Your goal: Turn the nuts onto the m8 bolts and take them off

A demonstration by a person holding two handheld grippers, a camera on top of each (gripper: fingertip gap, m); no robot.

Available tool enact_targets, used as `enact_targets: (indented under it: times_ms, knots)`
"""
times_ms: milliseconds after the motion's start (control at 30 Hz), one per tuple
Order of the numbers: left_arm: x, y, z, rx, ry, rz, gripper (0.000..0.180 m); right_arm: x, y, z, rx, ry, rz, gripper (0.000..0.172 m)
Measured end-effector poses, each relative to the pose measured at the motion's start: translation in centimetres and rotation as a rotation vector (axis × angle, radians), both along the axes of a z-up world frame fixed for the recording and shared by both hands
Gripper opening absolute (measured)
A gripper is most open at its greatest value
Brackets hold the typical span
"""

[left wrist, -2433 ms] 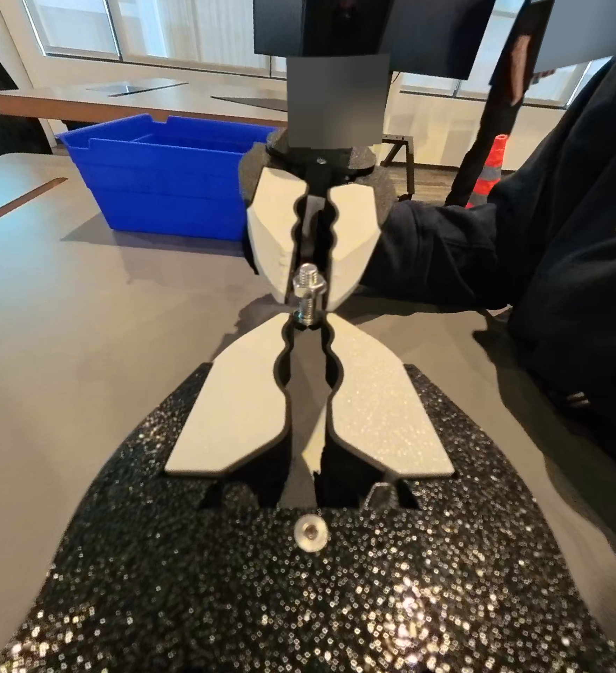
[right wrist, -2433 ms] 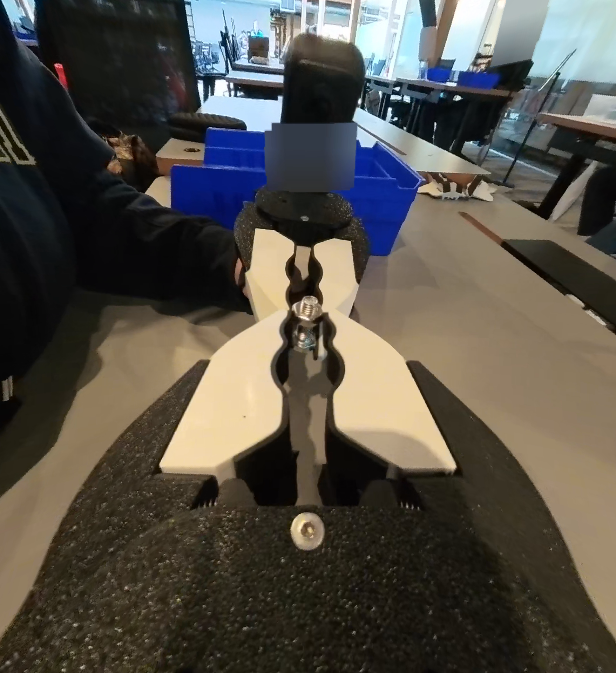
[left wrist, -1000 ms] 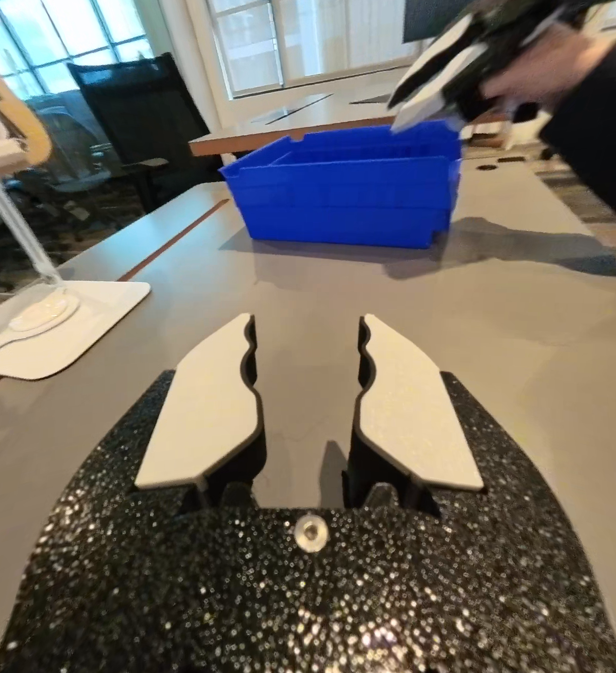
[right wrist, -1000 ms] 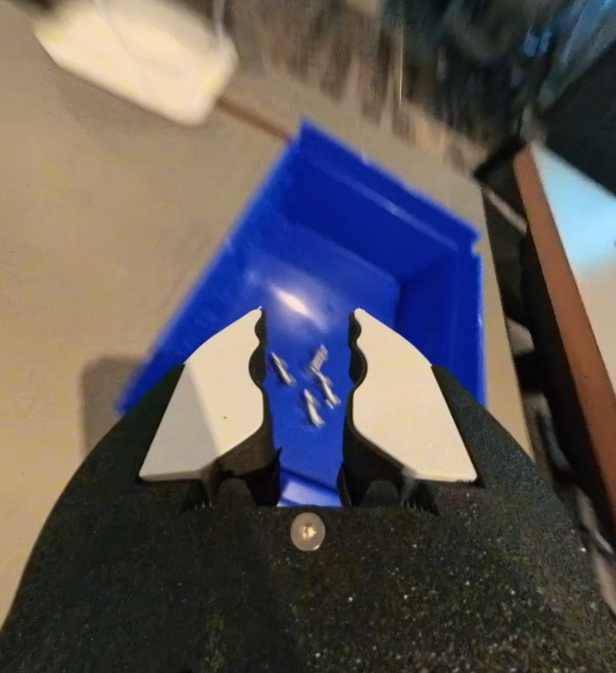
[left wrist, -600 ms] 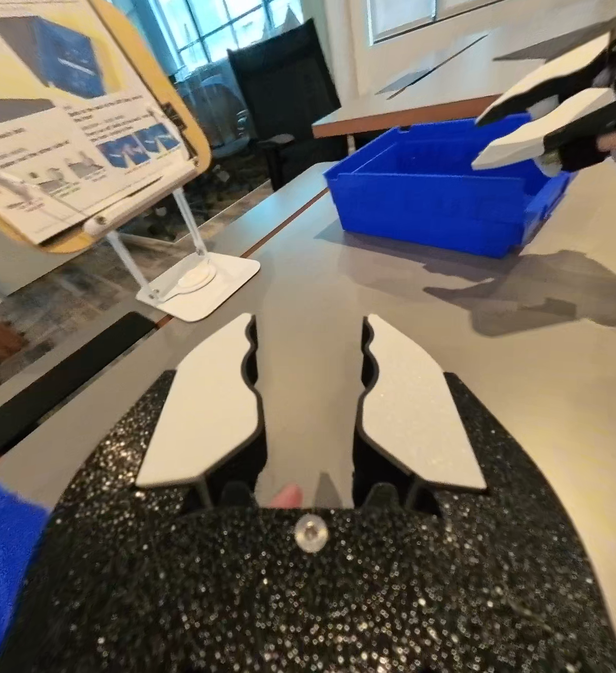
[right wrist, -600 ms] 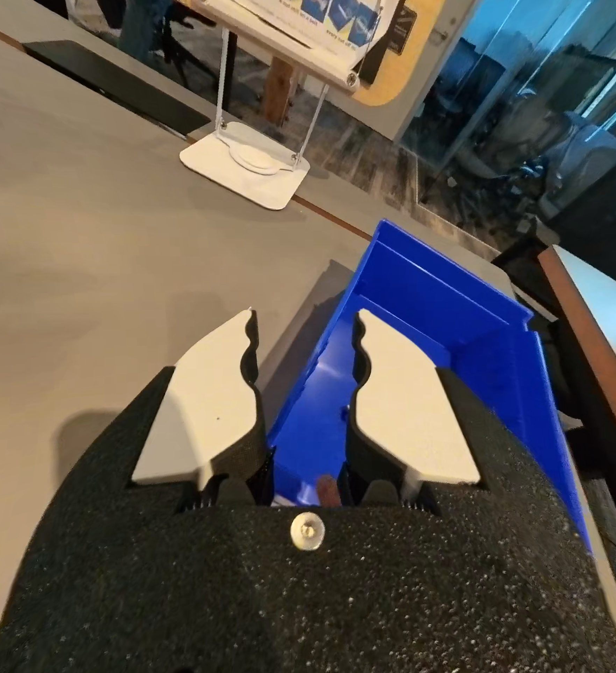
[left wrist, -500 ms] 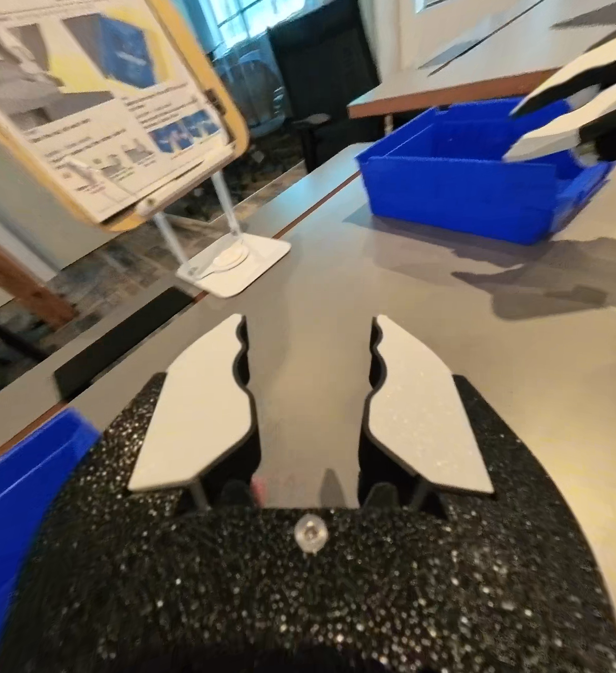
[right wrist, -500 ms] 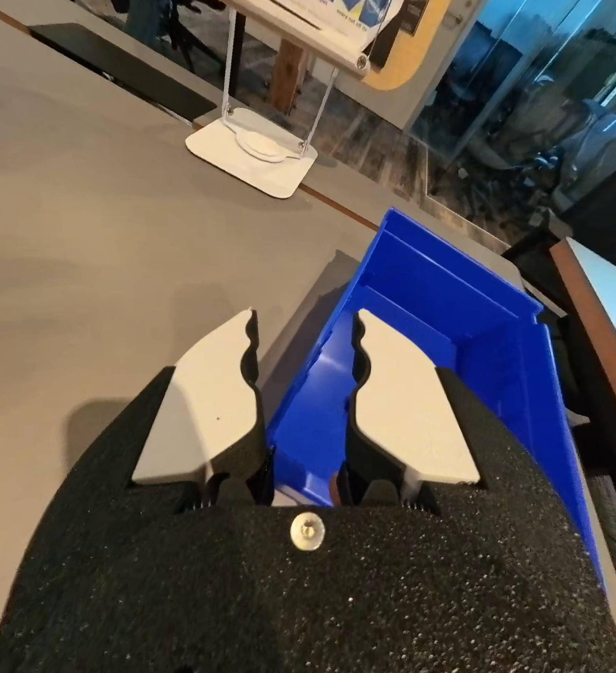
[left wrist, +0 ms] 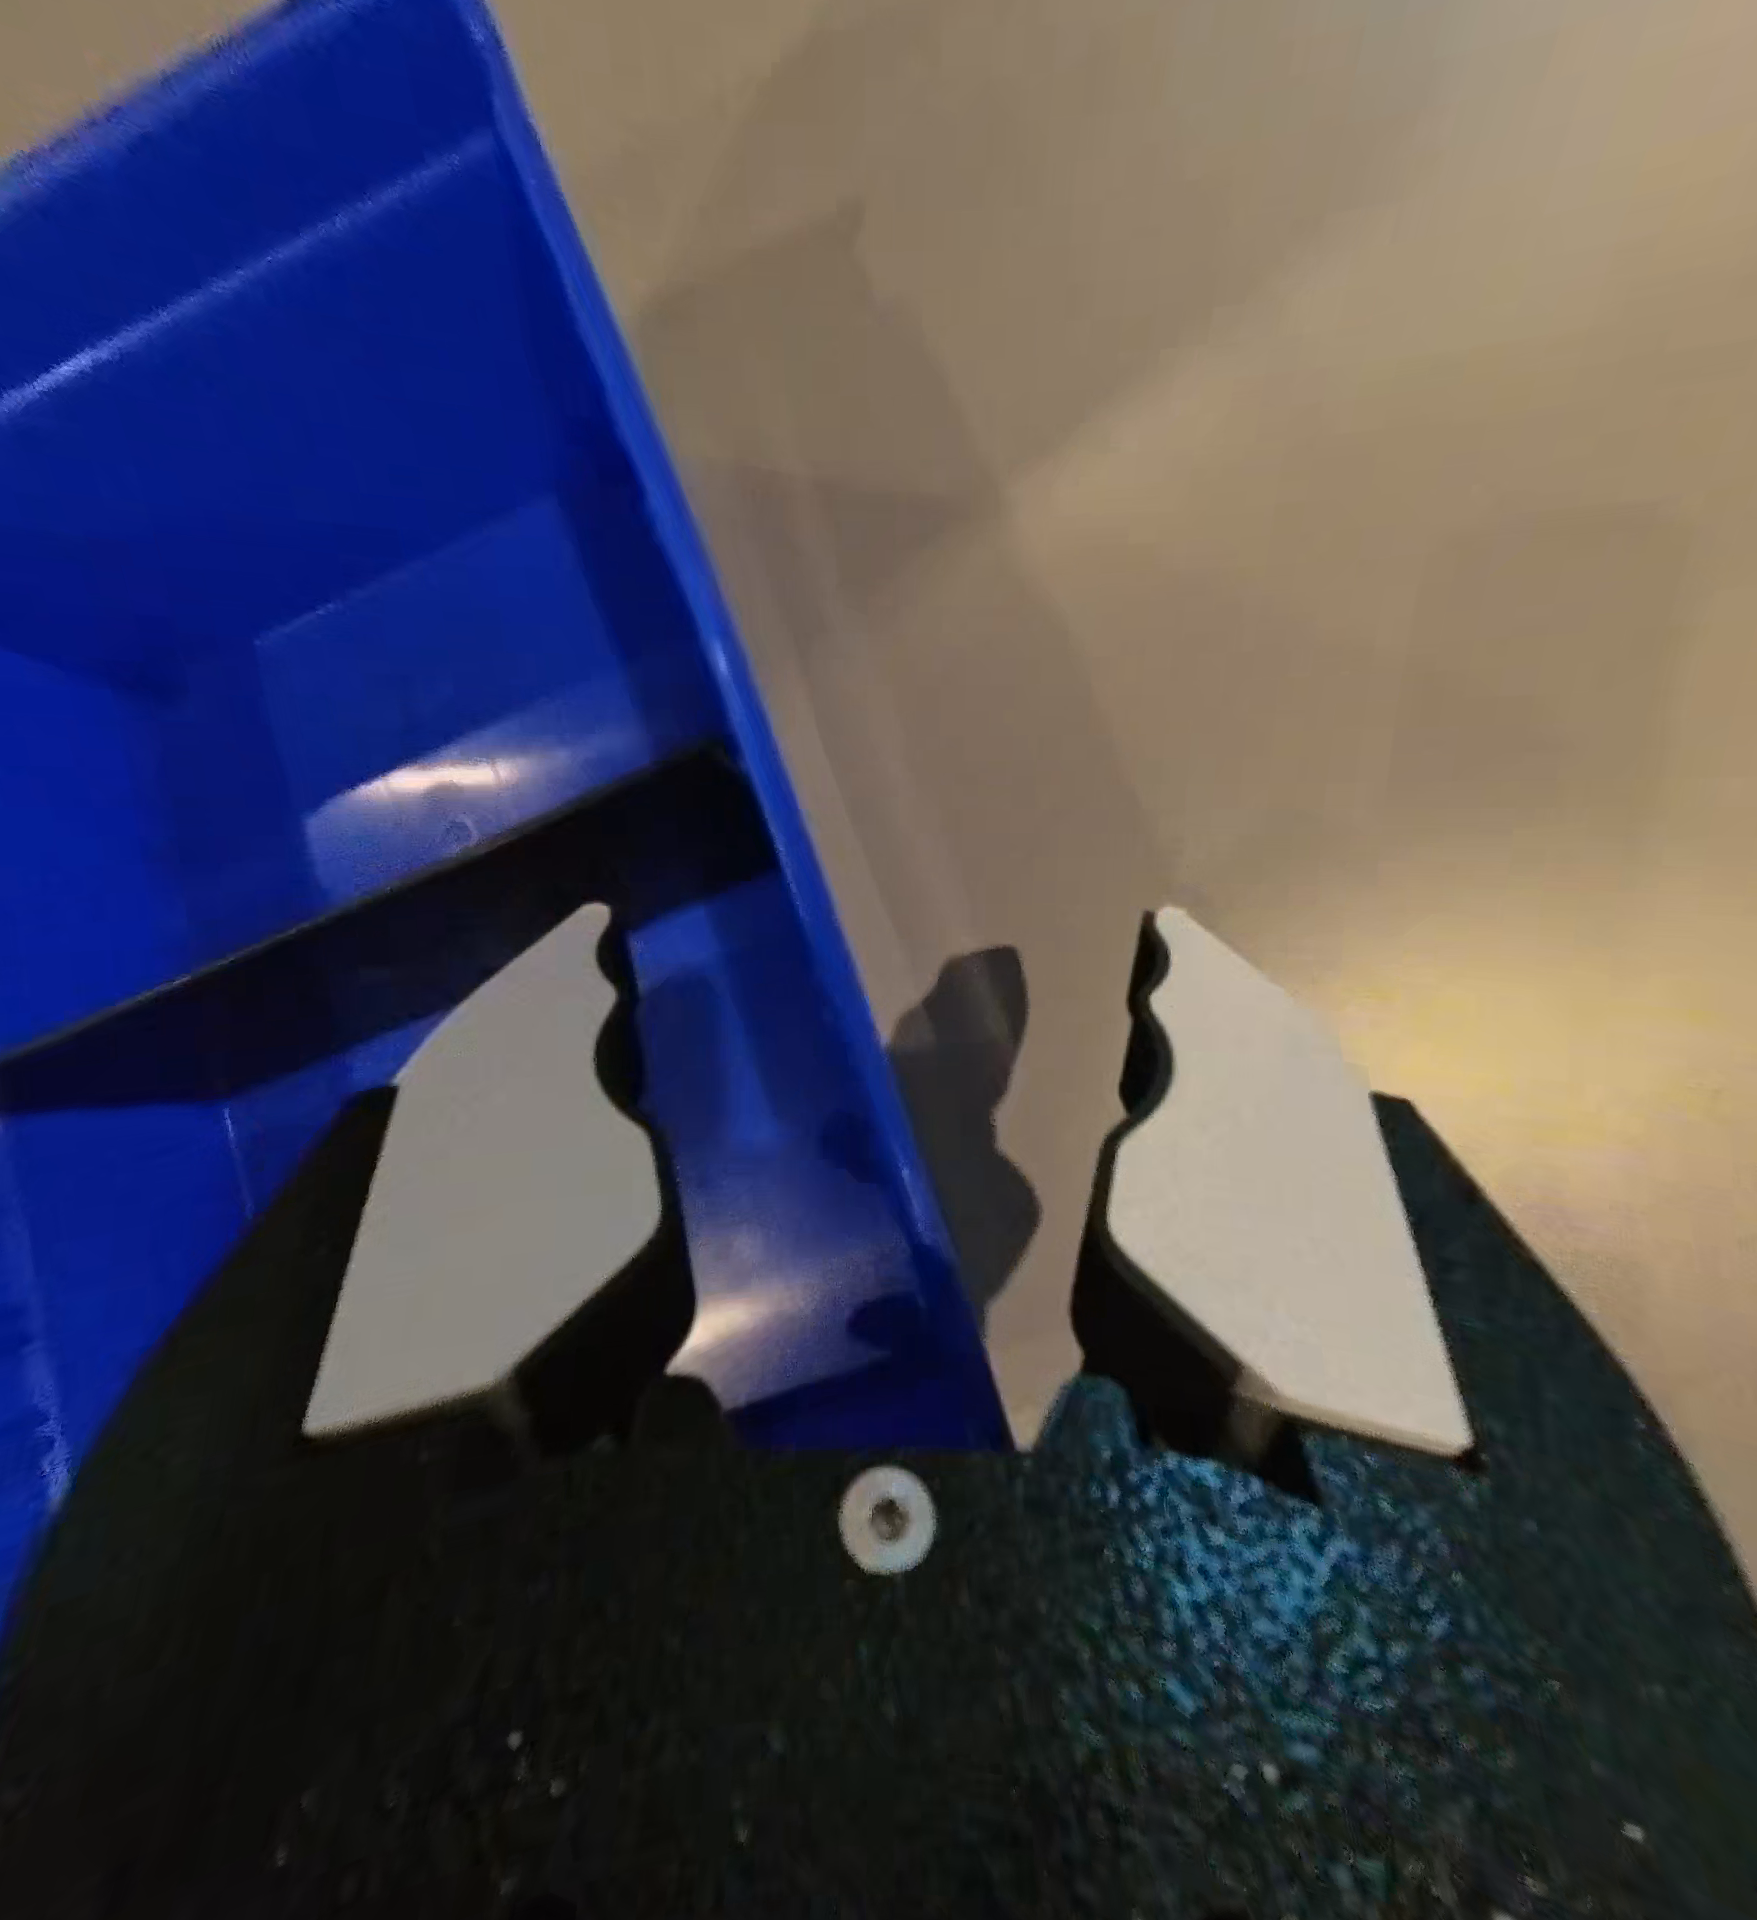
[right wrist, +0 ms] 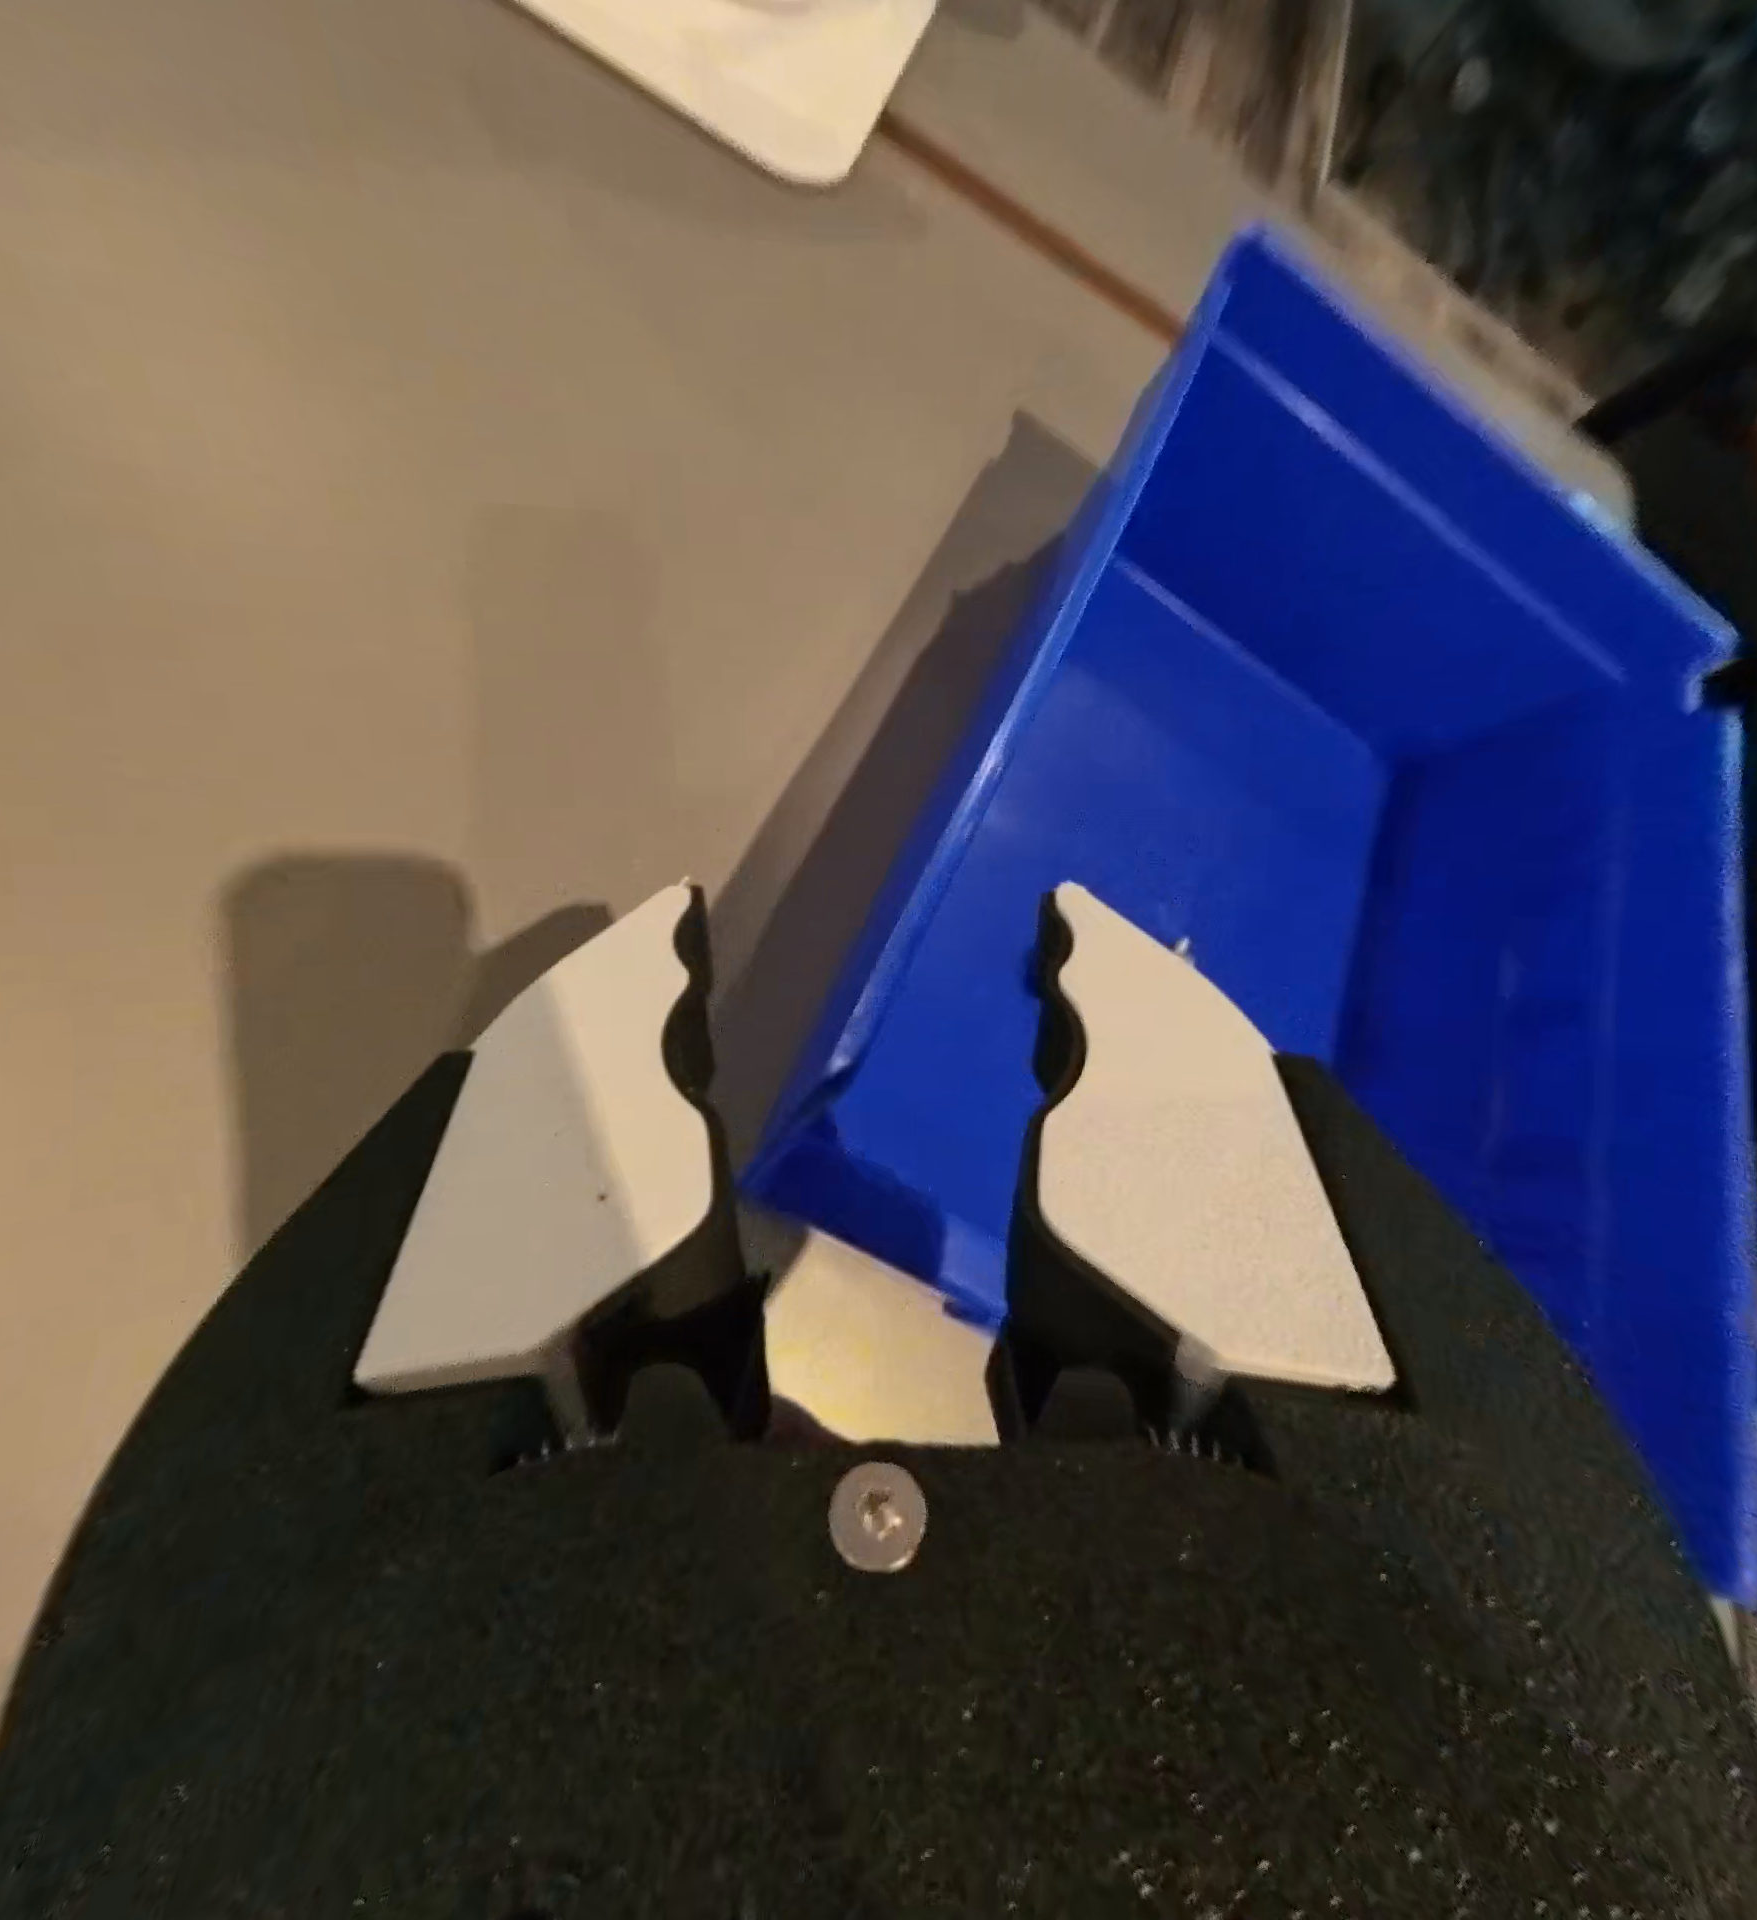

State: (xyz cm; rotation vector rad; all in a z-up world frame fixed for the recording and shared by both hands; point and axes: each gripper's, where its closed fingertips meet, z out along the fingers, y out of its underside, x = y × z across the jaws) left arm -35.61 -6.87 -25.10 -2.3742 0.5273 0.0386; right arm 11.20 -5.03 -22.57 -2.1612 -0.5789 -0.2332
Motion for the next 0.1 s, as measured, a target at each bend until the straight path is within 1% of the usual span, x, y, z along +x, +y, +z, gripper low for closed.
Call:
enact_targets:
  times_ms: [100]
  knots:
    - [-0.1, 0.1, -0.5, -0.017, 0.029, -0.005, 0.085, 0.1, -0.1, -1.7, -0.095, 0.006, -0.02, 0.052]
